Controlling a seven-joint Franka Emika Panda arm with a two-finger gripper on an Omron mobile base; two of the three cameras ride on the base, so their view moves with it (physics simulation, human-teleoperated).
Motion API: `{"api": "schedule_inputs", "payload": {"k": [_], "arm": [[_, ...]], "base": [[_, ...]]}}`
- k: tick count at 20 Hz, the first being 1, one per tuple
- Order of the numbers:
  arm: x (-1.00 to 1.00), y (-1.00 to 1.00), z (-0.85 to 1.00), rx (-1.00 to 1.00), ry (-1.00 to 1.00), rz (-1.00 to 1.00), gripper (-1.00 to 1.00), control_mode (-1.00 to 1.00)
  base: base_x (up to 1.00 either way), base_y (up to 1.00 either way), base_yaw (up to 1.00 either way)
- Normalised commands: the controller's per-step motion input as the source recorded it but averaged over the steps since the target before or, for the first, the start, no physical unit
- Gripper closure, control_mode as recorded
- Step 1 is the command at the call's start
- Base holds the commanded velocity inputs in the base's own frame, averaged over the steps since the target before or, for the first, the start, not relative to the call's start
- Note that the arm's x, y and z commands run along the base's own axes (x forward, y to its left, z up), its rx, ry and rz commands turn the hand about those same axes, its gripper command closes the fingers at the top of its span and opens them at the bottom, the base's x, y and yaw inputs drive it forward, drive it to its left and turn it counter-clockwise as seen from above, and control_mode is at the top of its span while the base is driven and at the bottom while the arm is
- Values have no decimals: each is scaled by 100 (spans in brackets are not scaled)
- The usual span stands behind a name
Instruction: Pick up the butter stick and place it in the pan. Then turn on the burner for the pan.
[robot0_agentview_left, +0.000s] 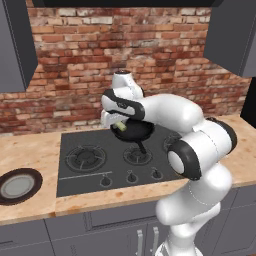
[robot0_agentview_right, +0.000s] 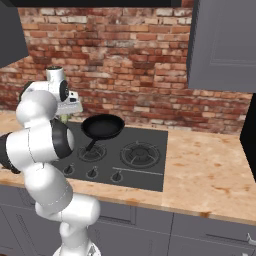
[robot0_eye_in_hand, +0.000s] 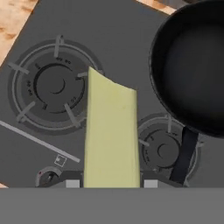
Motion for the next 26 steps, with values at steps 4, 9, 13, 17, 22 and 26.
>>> {"api": "schedule_inputs", "payload": {"k": [4, 9, 13, 17, 22, 26], "arm": [[39, -41, 9, 0, 0, -9, 100, -100], [28, -33, 1, 0, 0, -9, 100, -100], [29, -23, 0, 0, 0, -10, 100, -100], [29, -16, 0, 1, 0, -12, 100, -100], [32, -20, 0, 2, 8, -12, 100, -100], [25, -30, -3, 4, 17, -11, 100, -100]], "base": [[0, 0, 0], [0, 0, 0], [0, 0, 0], [0, 0, 0], [0, 0, 0], [0, 0, 0]]}}
